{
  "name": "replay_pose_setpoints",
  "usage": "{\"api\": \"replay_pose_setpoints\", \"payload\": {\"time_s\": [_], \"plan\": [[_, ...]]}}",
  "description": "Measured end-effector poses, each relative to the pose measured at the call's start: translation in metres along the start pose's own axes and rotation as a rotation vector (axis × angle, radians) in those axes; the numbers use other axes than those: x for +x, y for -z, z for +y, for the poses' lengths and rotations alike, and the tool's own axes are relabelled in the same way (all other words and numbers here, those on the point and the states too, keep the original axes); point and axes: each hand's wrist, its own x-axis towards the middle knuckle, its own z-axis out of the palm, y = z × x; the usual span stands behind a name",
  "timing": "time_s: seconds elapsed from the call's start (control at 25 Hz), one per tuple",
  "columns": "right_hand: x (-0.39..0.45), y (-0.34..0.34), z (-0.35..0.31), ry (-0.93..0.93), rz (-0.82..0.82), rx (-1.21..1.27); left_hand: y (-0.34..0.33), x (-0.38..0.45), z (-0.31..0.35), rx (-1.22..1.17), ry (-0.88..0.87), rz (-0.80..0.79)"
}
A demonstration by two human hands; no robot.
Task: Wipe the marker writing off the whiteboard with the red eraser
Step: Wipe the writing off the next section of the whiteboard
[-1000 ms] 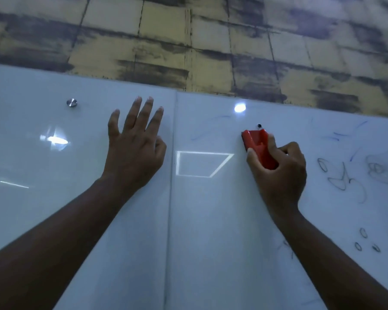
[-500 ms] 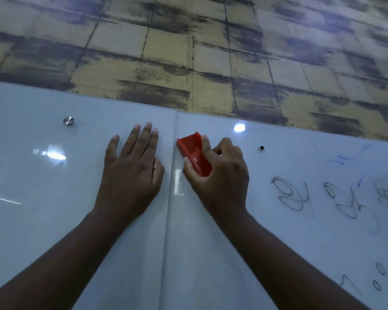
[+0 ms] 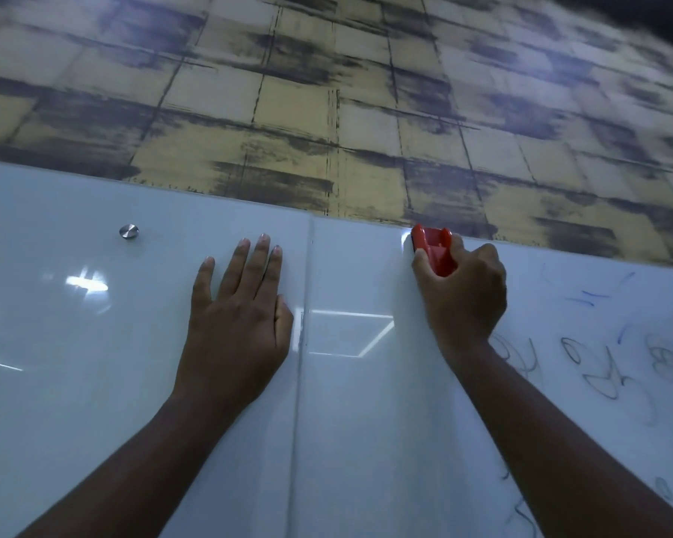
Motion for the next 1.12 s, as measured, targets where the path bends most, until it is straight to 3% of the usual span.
{"api": "replay_pose_setpoints", "payload": {"time_s": [0.12, 0.28, 0.4, 0.56, 0.76, 1.04, 1.12], "plan": [[-0.001, -0.013, -0.033, 0.003, -0.016, 0.016, -0.001, -0.001, -0.001, 0.004, -0.001, -0.008], [-0.032, -0.031, -0.084, 0.219, -0.087, 0.068, -0.001, 0.0, -0.003, 0.0, -0.002, -0.032], [-0.048, -0.028, -0.088, 0.258, -0.077, 0.126, -0.001, 0.001, -0.006, -0.012, -0.01, -0.033], [-0.034, -0.011, -0.046, 0.408, -0.126, 0.035, -0.001, -0.003, -0.006, -0.042, -0.01, -0.016], [-0.018, 0.015, 0.015, 0.141, -0.055, -0.048, 0.002, -0.01, -0.004, -0.063, -0.001, 0.0], [-0.068, 0.064, 0.069, 0.377, -0.199, -0.056, 0.024, -0.044, 0.027, -0.121, 0.062, -0.004], [-0.057, 0.072, 0.093, 0.385, -0.188, -0.081, 0.031, -0.039, 0.057, -0.144, -0.013, 0.001]]}}
